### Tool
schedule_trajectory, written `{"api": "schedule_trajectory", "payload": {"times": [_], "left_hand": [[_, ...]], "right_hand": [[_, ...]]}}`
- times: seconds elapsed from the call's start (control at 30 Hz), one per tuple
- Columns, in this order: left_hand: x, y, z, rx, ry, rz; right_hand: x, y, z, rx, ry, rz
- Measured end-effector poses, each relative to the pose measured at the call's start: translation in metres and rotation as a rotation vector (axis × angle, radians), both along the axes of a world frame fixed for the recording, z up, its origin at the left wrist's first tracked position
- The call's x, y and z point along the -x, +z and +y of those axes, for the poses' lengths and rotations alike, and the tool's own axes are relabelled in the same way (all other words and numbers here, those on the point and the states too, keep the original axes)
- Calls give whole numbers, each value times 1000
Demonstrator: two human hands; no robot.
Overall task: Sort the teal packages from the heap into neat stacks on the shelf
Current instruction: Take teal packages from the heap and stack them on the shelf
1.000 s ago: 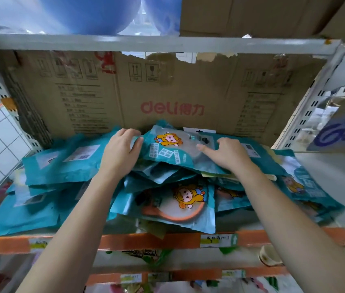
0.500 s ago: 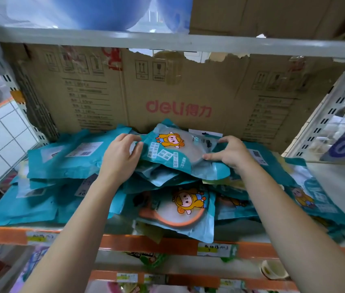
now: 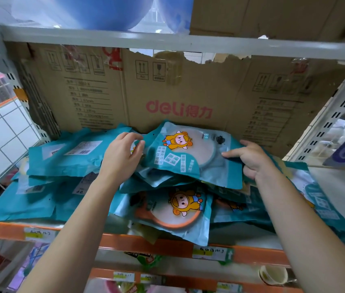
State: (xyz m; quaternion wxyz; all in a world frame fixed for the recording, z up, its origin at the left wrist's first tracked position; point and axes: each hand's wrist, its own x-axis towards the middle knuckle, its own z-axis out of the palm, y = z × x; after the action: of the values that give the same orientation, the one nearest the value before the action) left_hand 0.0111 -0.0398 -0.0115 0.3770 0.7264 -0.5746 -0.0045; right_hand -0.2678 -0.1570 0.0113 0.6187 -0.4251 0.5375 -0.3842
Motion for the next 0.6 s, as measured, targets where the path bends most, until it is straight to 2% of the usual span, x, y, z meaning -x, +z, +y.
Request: {"api": "schedule_trajectory", "payload": {"times": [0.13, 0.33, 0.6], "left_hand": [[5, 1, -3, -7, 0, 0], [10, 0, -6, -5, -5, -7], [10, 0, -12, -92, 90, 33]], "right_hand": [[11, -2, -2, -80, -23, -38], [11, -9, -3, 28, -98, 79], [13, -12, -5, 99, -30, 14]]}}
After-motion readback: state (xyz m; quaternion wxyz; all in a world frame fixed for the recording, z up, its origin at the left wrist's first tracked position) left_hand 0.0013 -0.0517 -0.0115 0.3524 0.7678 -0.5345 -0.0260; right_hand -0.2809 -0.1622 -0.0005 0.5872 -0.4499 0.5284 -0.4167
